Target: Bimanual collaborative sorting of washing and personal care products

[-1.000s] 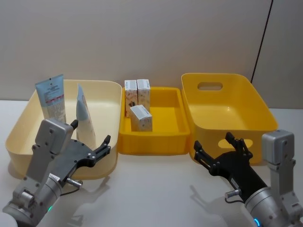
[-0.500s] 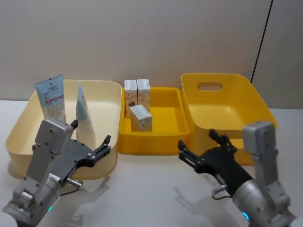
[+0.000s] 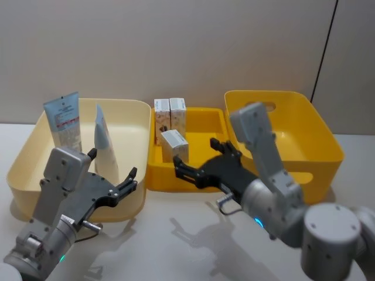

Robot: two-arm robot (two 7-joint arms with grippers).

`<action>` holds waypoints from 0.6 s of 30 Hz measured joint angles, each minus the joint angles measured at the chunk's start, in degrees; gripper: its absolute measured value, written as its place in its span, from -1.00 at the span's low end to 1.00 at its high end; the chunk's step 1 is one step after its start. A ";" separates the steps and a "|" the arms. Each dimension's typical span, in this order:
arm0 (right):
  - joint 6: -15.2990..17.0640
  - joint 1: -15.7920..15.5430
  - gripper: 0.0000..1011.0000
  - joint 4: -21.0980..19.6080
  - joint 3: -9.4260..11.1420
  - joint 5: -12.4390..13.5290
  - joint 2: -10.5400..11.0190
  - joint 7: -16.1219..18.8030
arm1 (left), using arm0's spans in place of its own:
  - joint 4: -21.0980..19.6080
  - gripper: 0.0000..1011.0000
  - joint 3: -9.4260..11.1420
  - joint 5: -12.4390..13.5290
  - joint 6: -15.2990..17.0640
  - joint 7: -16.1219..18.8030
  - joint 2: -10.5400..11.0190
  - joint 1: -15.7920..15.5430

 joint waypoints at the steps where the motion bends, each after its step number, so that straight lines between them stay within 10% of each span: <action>1: 0.68 0.85 0.98 0.52 -0.30 -0.16 -0.32 0.06 | 0.00 0.98 0.00 0.00 0.00 0.00 0.00 0.00; 18: 15.02 15.74 0.98 12.72 -2.65 -3.32 -7.87 -2.11 | 0.00 0.98 0.00 0.00 0.00 0.00 -0.01 0.00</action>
